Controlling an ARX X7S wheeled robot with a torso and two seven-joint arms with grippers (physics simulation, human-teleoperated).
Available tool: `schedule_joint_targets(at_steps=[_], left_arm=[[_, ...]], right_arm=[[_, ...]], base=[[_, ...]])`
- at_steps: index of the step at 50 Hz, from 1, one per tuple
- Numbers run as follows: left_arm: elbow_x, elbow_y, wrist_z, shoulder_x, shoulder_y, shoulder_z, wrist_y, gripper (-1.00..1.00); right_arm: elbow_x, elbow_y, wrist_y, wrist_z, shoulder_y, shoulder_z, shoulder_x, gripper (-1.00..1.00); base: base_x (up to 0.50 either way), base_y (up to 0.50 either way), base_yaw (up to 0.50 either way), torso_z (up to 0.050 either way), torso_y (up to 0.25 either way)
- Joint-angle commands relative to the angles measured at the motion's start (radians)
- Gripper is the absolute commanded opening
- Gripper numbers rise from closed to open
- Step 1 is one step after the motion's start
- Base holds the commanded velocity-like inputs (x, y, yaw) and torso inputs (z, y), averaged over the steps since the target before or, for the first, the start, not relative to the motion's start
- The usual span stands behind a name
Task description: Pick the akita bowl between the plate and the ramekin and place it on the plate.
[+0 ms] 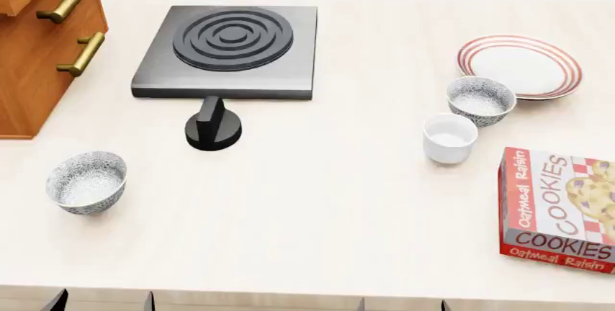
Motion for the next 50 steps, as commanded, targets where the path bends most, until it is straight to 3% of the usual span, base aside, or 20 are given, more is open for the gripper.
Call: schedule_joint_targets(at_steps=[1, 28, 36, 50], left_arm=[[-0.016, 0.002, -0.017, -0.016, 0.001, 0.019, 0.0, 1.0], [-0.071, 0.028, -0.094, -0.074, -0.01, 0.068, -0.028, 1.0], [-0.18, 0.093, -0.089, -0.092, -0.047, 0.019, -0.148, 1.0], [-0.29, 0.08, -0.111, -0.139, -0.138, -0.084, -0.22, 1.0]], right_arm=[[0.022, -0.005, -0.002, -0.002, -0.006, -0.028, 0.019, 1.0], [0.068, -0.006, 0.007, 0.066, -0.002, -0.092, 0.073, 1.0], [0.109, -0.012, 0.013, 0.064, -0.004, -0.091, 0.081, 1.0], [0.161, -0.073, 0.072, 0.063, -0.003, -0.101, 0.11, 1.0]], base=[[0.0, 0.0, 0.0, 0.0, 0.0], [0.0, 0.0, 0.0, 0.0, 0.0], [0.0, 0.0, 0.0, 0.0, 0.0], [0.0, 0.0, 0.0, 0.0, 0.0]])
